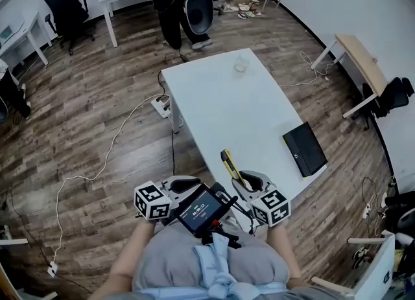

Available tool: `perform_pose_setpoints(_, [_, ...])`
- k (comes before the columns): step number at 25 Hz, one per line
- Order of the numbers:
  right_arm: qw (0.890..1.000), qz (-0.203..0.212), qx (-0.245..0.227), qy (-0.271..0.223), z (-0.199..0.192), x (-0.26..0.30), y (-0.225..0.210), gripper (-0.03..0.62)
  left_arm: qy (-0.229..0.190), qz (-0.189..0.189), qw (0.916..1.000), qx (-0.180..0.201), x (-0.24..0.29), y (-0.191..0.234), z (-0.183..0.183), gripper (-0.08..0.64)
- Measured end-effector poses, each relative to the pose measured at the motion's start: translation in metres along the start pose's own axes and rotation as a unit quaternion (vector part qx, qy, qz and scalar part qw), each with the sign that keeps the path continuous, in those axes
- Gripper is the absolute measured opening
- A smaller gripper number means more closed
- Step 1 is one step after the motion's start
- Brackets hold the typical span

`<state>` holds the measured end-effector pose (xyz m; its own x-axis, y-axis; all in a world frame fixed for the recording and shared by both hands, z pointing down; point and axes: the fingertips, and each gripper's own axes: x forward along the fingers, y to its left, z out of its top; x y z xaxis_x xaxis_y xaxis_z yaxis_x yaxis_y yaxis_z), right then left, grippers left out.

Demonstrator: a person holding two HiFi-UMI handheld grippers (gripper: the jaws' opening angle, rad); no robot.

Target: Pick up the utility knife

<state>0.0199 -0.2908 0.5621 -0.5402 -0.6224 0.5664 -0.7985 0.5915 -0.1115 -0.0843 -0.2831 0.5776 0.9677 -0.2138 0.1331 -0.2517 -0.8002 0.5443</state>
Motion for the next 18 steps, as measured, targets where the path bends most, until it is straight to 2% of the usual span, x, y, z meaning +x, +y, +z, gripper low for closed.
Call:
perform_pose_setpoints(13, [0.991,0.089,0.044,-0.085,0.018,-0.028,0.029,0.124,0.005,-0.007,0.9999,0.01,-0.001,-0.011,-0.004,0.048])
perform_pose_setpoints(18, [0.983,0.101,0.07,-0.133,0.024,-0.037,0.029,0.124,0.01,-0.009,0.9998,0.013,0.0,-0.014,-0.006,0.048])
